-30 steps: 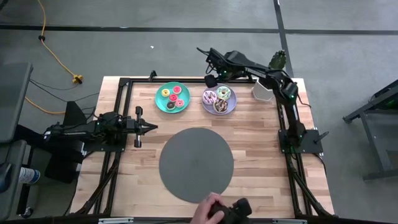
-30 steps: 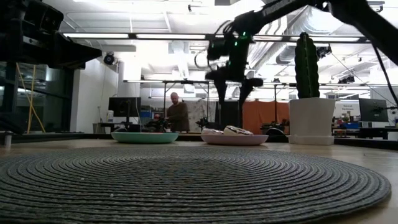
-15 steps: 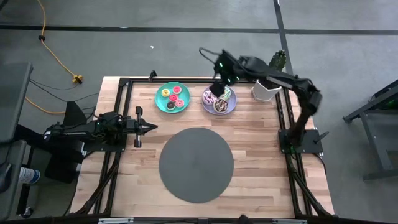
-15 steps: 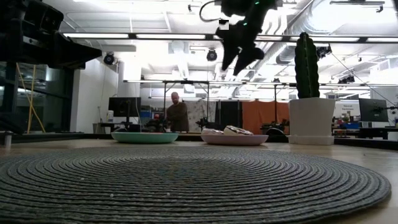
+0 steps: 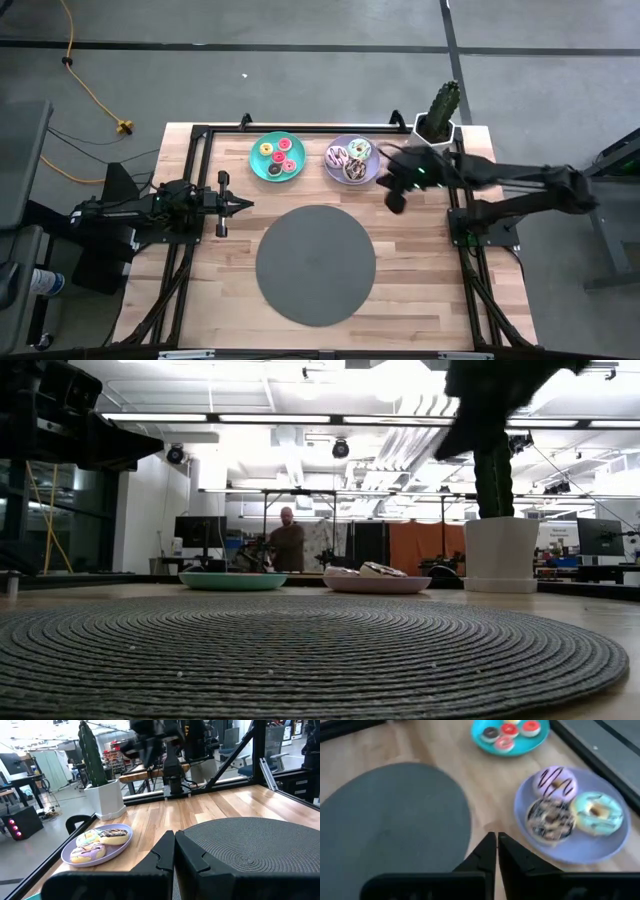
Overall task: Pick & Place donuts
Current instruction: Return to Home Position
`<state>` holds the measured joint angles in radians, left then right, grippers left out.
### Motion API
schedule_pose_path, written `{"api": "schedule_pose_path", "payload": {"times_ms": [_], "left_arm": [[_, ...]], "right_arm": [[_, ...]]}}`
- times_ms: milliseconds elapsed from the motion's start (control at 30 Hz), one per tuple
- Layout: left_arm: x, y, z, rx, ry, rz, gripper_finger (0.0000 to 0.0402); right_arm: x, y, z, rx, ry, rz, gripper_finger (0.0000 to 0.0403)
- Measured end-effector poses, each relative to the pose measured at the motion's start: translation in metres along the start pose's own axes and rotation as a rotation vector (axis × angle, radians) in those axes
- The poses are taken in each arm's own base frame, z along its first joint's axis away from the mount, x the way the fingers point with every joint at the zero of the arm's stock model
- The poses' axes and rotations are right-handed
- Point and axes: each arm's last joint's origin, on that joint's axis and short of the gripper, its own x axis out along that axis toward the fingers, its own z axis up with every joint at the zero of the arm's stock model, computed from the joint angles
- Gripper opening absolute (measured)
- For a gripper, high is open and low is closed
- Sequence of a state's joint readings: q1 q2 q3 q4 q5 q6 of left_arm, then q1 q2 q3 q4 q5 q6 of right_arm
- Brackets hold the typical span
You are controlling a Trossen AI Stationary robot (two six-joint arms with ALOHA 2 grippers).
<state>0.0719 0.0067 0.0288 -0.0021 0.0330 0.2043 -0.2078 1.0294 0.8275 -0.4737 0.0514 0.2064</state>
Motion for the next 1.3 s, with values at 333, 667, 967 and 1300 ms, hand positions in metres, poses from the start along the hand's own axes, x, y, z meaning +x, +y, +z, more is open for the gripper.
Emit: {"api": "schedule_pose_path", "payload": {"times_ms": [333, 667, 967, 1300], "left_arm": [[0.000, 0.000, 0.000, 0.000, 0.000, 0.000, 0.0000], [0.000, 0.000, 0.000, 0.000, 0.000, -0.001, 0.0000], [0.000, 0.000, 0.000, 0.000, 0.000, 0.000, 0.0000], [0.000, 0.000, 0.000, 0.000, -0.001, 0.000, 0.0000]], "right_arm": [[-0.041, 0.012, -0.068, -0.073, -0.144, 0.202, 0.0005], [-0.049, 0.005, -0.108, -0.073, -0.448, 0.348, 0.0001], [-0.049, -0.002, -0.128, -0.078, -0.615, 0.390, 0.0000], [-0.040, -0.008, -0.149, -0.076, -0.667, 0.396, 0.0000]]}}
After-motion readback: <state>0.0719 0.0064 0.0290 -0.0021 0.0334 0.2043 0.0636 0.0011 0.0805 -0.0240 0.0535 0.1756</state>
